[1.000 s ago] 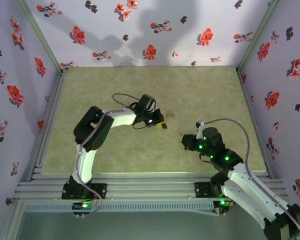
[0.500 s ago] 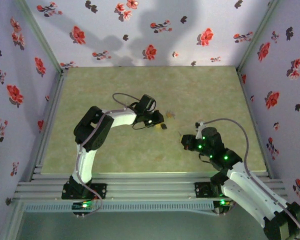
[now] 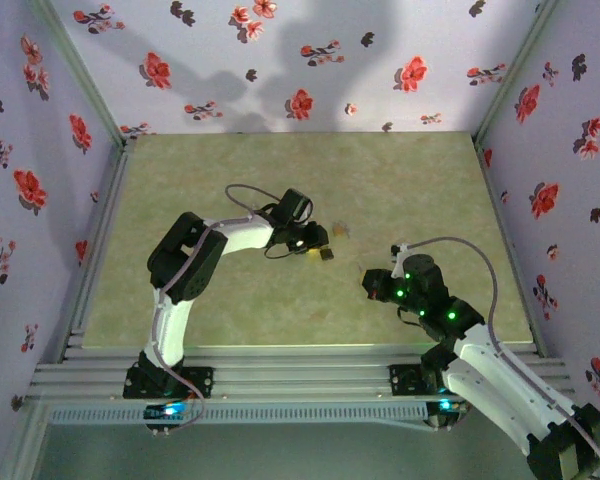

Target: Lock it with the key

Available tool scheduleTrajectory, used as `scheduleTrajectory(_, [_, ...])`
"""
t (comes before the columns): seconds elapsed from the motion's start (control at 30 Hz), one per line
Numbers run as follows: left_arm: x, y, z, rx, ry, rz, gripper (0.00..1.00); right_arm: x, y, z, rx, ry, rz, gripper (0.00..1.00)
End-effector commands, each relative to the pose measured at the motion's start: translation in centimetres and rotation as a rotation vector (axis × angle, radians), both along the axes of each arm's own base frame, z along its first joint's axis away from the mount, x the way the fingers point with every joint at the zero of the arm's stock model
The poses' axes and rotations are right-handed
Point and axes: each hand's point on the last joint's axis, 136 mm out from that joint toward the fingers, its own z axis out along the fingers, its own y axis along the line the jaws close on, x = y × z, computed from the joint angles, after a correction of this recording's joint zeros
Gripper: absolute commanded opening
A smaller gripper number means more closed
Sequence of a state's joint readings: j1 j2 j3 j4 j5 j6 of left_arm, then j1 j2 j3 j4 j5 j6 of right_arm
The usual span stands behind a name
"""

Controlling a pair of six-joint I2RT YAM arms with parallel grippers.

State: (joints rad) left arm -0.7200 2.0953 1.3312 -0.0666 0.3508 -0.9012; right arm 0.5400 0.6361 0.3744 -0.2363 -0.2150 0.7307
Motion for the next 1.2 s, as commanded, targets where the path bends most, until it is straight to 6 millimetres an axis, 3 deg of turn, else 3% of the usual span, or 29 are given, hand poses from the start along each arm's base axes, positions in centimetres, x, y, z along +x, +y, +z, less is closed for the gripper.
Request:
scheduleTrajectory(0.0, [0.4, 0.7, 1.1, 0.03, -0.029, -0.005, 0.31, 0.1, 0.0, -0.2, 0.013, 0.003, -0.007, 0.0])
scheduleTrajectory(0.1, [0.6, 1.2, 2.1, 0.026, -0.041, 0.002, 0.38, 0.2, -0.1, -0.3, 0.008, 0.004, -0.011, 0.0])
scheduleTrajectory(0.2, [0.9, 2.1, 3.6, 0.032, -0.07, 0.006, 0.52, 0.4, 0.0, -0.3, -0.001, 0.005, -0.008, 0.0])
scheduleTrajectory(0.53, [0.2, 5.3, 12.2, 0.074, -0.267, 0.003, 0.83, 2.1, 0.6, -0.7, -0.088, 0.025, 0.013, 0.0])
scheduleTrajectory(0.6, [-0.2, 6.4, 13.8, 0.085, -0.312, 0.016, 0.98, 2.8, 0.6, -0.9, -0.116, 0.032, 0.007, 0.0])
scheduleTrajectory(0.83, [-2.4, 11.9, 16.6, 0.172, -0.451, 0.093, 1.0, 5.3, 1.5, -1.8, -0.202, 0.068, 0.01, 0.0])
scheduleTrajectory(1.17, [-4.8, 20.4, 16.9, 0.274, -0.557, 0.274, 1.0, 8.8, 4.2, -3.2, -0.235, 0.146, 0.051, 0.0])
